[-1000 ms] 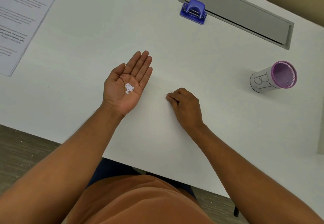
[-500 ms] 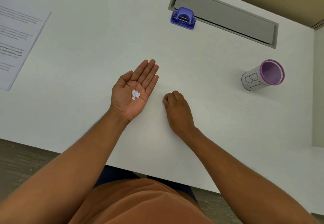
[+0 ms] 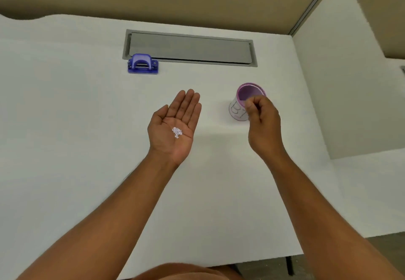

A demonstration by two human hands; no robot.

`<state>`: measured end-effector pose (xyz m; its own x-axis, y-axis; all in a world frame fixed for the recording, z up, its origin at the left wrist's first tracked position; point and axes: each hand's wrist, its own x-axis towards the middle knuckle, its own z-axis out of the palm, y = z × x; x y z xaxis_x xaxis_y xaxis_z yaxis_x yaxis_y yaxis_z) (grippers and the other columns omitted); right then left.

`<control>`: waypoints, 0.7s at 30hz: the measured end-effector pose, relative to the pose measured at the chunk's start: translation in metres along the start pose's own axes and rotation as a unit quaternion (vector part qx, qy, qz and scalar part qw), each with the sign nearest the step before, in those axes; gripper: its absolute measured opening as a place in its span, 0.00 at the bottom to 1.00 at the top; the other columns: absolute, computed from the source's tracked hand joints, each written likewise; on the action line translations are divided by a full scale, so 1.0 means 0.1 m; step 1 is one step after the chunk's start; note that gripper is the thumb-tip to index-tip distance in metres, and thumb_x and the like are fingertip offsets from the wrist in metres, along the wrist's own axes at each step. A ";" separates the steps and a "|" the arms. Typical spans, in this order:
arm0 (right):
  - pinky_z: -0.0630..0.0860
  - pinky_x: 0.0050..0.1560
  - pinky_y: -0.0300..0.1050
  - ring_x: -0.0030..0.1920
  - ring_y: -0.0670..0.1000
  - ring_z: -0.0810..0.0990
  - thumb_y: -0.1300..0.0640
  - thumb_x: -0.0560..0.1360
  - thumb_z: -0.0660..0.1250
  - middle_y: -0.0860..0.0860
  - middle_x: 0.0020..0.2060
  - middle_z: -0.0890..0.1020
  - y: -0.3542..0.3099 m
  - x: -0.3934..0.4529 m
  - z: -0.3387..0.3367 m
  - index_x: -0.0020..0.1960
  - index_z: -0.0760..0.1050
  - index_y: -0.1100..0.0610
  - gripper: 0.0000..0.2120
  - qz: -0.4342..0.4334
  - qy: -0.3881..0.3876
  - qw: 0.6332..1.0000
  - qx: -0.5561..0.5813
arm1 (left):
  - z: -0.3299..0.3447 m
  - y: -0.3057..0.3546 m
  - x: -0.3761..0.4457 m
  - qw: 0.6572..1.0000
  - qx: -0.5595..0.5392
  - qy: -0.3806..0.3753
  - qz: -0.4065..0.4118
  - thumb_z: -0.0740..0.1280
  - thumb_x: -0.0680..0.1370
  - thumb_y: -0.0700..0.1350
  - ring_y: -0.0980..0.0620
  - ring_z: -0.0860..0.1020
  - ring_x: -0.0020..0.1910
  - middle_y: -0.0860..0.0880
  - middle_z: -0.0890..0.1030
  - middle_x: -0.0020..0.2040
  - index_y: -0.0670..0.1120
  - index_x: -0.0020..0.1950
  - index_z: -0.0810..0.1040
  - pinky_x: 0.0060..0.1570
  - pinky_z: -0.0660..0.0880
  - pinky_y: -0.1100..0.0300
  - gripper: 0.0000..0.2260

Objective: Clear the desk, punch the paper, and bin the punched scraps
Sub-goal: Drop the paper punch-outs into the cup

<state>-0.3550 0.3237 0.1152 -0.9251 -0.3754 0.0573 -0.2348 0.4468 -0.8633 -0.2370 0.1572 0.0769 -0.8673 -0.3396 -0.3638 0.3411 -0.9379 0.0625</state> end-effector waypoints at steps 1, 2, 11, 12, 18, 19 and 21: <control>0.68 0.44 0.27 0.42 0.39 0.74 0.60 0.85 0.60 0.45 0.43 0.77 0.06 0.15 -0.11 0.46 0.73 0.52 0.10 -0.013 0.010 0.999 -0.031 | 0.09 -0.10 0.09 1.000 0.012 0.000 -0.002 0.54 0.87 0.45 0.37 0.83 0.67 0.36 0.82 0.68 0.34 0.62 0.85 0.66 0.81 0.44 0.23; 0.68 0.46 0.26 0.45 0.40 0.74 0.62 0.85 0.60 0.47 0.45 0.78 0.13 0.29 -0.20 0.47 0.74 0.54 0.10 -0.023 0.011 0.998 -0.060 | 0.19 -0.20 0.20 1.000 0.024 0.001 -0.004 0.54 0.87 0.45 0.37 0.83 0.66 0.36 0.83 0.68 0.34 0.61 0.86 0.65 0.81 0.44 0.23; 0.77 0.49 0.43 0.47 0.48 0.79 0.58 0.83 0.65 0.51 0.49 0.84 0.63 1.03 -0.44 0.53 0.82 0.57 0.07 -0.072 -0.097 0.964 -0.235 | 0.75 -0.89 1.03 0.991 0.134 0.003 0.010 0.52 0.87 0.46 0.38 0.85 0.62 0.36 0.85 0.64 0.35 0.65 0.81 0.65 0.81 0.46 0.22; 0.76 0.47 0.41 0.44 0.47 0.78 0.58 0.82 0.67 0.51 0.47 0.84 0.66 1.07 -0.45 0.51 0.83 0.57 0.06 -0.073 -0.095 0.966 -0.227 | 0.78 -0.94 1.11 0.988 0.151 0.003 0.012 0.52 0.87 0.47 0.38 0.84 0.63 0.36 0.85 0.64 0.36 0.65 0.81 0.66 0.81 0.46 0.22; 0.70 0.39 0.24 0.39 0.38 0.78 0.60 0.73 0.76 0.45 0.38 0.85 0.75 1.21 -0.54 0.43 0.85 0.54 0.02 -0.040 -0.101 0.983 -0.150 | 0.84 -1.09 1.42 0.969 0.247 -0.001 0.022 0.49 0.88 0.48 0.38 0.81 0.69 0.35 0.82 0.68 0.36 0.69 0.78 0.71 0.77 0.47 0.24; 0.70 0.39 0.24 0.40 0.38 0.79 0.58 0.74 0.75 0.44 0.39 0.85 0.76 1.23 -0.55 0.44 0.86 0.53 0.02 -0.039 -0.107 0.983 -0.143 | 0.83 -1.11 1.46 0.964 0.264 -0.003 0.024 0.49 0.88 0.49 0.38 0.81 0.69 0.35 0.82 0.69 0.36 0.71 0.78 0.73 0.76 0.47 0.25; 0.71 0.40 0.23 0.40 0.37 0.80 0.56 0.78 0.71 0.42 0.40 0.85 0.75 1.26 -0.59 0.48 0.87 0.53 0.05 -0.045 -0.120 0.983 -0.135 | 0.81 -1.13 1.51 0.954 0.297 -0.009 0.025 0.48 0.88 0.50 0.40 0.80 0.70 0.36 0.81 0.70 0.36 0.73 0.76 0.75 0.74 0.47 0.26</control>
<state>-0.5066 0.3576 0.0871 -0.8079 -0.5889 -0.0203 -0.4128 0.5902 -0.6937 -0.4362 0.2063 0.0906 -0.8635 -0.3814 -0.3299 0.1218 -0.7925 0.5975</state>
